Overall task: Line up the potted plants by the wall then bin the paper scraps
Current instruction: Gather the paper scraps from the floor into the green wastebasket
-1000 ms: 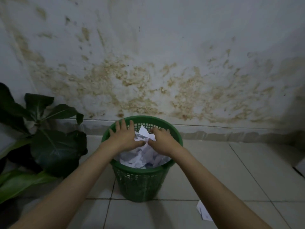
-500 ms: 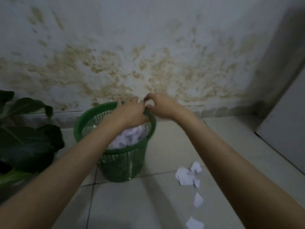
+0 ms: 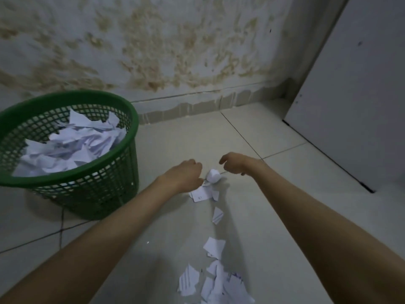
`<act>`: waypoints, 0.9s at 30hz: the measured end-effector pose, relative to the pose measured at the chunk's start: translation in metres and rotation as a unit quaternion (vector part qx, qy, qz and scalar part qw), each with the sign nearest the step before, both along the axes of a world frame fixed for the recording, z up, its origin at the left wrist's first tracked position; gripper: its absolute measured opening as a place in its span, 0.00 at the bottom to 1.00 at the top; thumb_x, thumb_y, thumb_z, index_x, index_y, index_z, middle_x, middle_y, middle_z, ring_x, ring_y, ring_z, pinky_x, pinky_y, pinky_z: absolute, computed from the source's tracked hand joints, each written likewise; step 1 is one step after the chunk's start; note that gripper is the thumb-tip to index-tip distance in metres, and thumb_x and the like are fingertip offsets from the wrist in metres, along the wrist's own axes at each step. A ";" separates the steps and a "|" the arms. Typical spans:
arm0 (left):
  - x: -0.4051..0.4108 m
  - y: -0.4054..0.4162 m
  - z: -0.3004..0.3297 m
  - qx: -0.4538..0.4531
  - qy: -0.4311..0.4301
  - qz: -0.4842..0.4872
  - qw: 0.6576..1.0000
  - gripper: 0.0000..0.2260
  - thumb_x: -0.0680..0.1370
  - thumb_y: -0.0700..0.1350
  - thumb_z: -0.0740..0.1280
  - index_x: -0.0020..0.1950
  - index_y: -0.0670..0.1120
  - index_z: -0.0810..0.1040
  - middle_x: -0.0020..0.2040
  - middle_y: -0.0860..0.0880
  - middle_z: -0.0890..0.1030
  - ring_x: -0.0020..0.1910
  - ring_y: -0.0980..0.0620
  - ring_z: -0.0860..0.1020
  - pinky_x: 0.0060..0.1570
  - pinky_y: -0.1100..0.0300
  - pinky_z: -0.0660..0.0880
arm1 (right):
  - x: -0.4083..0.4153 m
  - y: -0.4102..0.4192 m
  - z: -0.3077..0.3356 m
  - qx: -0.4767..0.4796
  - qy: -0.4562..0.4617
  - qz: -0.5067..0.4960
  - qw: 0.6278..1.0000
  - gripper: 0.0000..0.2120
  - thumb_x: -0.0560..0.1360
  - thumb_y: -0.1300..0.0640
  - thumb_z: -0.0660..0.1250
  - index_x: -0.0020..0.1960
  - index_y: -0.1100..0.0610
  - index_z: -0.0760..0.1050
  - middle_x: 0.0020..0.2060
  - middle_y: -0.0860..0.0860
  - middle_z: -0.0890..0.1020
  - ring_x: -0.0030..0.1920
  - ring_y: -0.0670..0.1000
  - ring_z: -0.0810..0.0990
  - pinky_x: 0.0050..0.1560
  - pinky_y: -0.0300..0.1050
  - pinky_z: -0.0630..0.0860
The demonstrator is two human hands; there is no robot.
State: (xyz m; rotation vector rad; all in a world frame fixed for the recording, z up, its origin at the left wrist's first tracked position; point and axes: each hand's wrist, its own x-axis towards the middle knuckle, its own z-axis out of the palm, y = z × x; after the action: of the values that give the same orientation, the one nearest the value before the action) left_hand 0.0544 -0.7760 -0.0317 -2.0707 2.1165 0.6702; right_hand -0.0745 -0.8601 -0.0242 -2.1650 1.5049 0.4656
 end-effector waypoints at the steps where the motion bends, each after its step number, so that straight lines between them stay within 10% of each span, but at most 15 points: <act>1: 0.001 -0.001 -0.014 0.024 0.000 0.002 1.000 0.21 0.80 0.44 0.58 0.71 0.38 0.61 0.70 0.38 0.64 0.68 0.43 0.66 0.66 0.52 0.67 | -0.001 -0.003 -0.013 -0.001 -0.007 -0.002 1.000 0.21 0.79 0.67 0.52 0.72 0.65 0.63 0.71 0.61 0.66 0.67 0.59 0.69 0.63 0.48 0.68; 7: -0.001 -0.001 -0.064 0.049 0.023 -0.015 0.998 0.31 0.80 0.38 0.56 0.76 0.43 0.41 0.78 0.43 0.43 0.77 0.45 0.44 0.75 0.54 0.49 | 0.007 0.003 -0.069 0.031 -0.048 0.028 0.998 0.30 0.78 0.64 0.59 0.76 0.58 0.52 0.75 0.58 0.59 0.74 0.57 0.61 0.71 0.46 0.58; 15: -0.009 0.034 -0.090 0.032 0.039 -0.114 0.992 0.25 0.78 0.38 0.56 0.75 0.45 0.56 0.74 0.45 0.60 0.71 0.45 0.60 0.69 0.51 0.63 | -0.011 0.058 -0.079 0.040 -0.046 0.114 0.992 0.21 0.78 0.63 0.55 0.71 0.59 0.63 0.69 0.61 0.66 0.66 0.61 0.67 0.65 0.51 0.67; 21: -0.013 0.089 -0.077 0.003 0.050 -0.163 0.985 0.27 0.80 0.40 0.56 0.77 0.47 0.49 0.77 0.47 0.52 0.76 0.49 0.51 0.73 0.58 0.52 | -0.054 0.103 -0.046 0.044 -0.034 0.150 0.987 0.27 0.77 0.65 0.56 0.75 0.57 0.56 0.72 0.58 0.62 0.71 0.60 0.62 0.70 0.54 0.62; 24: -0.012 0.103 -0.057 -0.017 0.115 -0.155 0.981 0.20 0.75 0.36 0.58 0.68 0.45 0.69 0.65 0.47 0.71 0.63 0.53 0.70 0.61 0.60 0.68 | -0.078 0.119 -0.026 0.026 -0.044 0.147 0.988 0.21 0.75 0.66 0.56 0.68 0.56 0.68 0.64 0.58 0.71 0.64 0.57 0.69 0.63 0.47 0.68; 27: -0.020 0.112 -0.048 0.214 0.148 -0.138 0.956 0.13 0.74 0.34 0.59 0.50 0.40 0.82 0.44 0.48 0.81 0.36 0.63 0.76 0.42 0.67 0.72 | -0.090 0.137 -0.024 0.232 0.031 0.149 0.961 0.16 0.76 0.66 0.55 0.58 0.59 0.78 0.52 0.57 0.79 0.48 0.52 0.77 0.48 0.40 0.72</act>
State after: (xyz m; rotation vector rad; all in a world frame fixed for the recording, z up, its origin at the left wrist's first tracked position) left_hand 0.0346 -0.6642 -0.0797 -1.4899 2.1005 1.3220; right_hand -0.1641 -0.7231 -0.0478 -2.0072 0.9692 0.8975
